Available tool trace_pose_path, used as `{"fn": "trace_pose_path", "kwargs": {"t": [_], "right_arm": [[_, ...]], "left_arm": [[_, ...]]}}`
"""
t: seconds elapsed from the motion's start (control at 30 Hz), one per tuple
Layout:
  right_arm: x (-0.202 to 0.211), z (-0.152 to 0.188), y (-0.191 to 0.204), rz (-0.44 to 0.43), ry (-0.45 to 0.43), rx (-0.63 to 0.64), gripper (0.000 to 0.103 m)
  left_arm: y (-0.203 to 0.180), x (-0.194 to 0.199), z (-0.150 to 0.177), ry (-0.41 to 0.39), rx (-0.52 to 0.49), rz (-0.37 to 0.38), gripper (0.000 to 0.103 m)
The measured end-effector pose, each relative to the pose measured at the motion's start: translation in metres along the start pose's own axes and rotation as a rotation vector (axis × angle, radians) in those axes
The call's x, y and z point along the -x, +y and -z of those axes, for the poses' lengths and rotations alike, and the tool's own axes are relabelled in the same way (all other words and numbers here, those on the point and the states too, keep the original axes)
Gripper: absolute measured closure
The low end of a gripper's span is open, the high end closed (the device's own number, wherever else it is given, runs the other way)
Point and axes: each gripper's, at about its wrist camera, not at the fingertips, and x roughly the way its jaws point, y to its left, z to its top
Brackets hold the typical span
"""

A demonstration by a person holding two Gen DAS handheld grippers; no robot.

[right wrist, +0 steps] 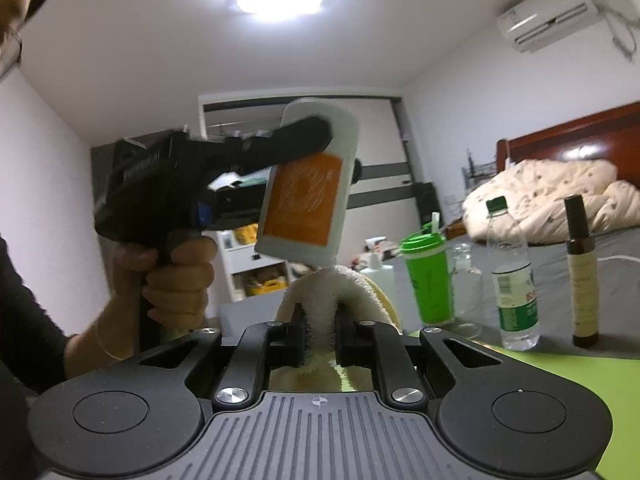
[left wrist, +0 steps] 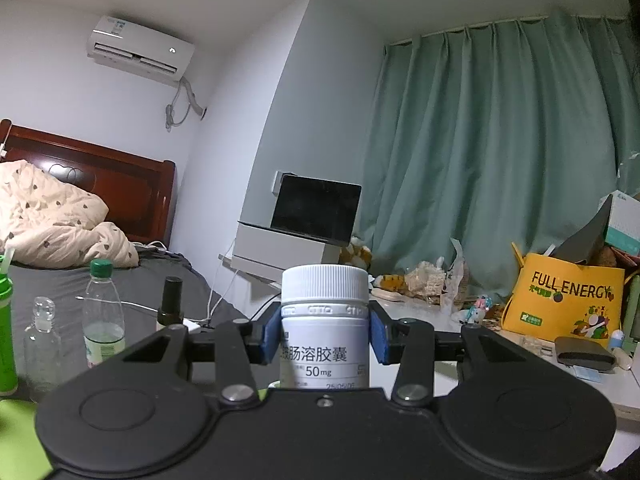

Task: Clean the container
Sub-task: 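Bring the towel in the right gripper to the jar's base while the left gripper holds it, then wipe the jar's base with the towel in the right gripper while the left gripper holds it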

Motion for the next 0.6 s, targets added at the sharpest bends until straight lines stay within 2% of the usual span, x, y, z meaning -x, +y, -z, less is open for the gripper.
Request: {"fn": "trace_pose_path", "kwargs": {"t": [0.23, 0.4, 0.6], "right_arm": [[-0.003, 0.004, 0.020, 0.037, -0.077, 0.025, 0.090], [0.000, 0.001, 0.026, 0.029, -0.072, 0.041, 0.090], [0.010, 0.003, 0.028, 0.066, -0.071, 0.045, 0.090]], "left_arm": [[-0.003, -0.003, 0.002, -0.015, -0.050, -0.039, 0.060], [-0.001, -0.003, 0.004, -0.008, -0.075, -0.066, 0.060], [0.003, 0.000, 0.005, -0.003, -0.061, -0.067, 0.060]]}}
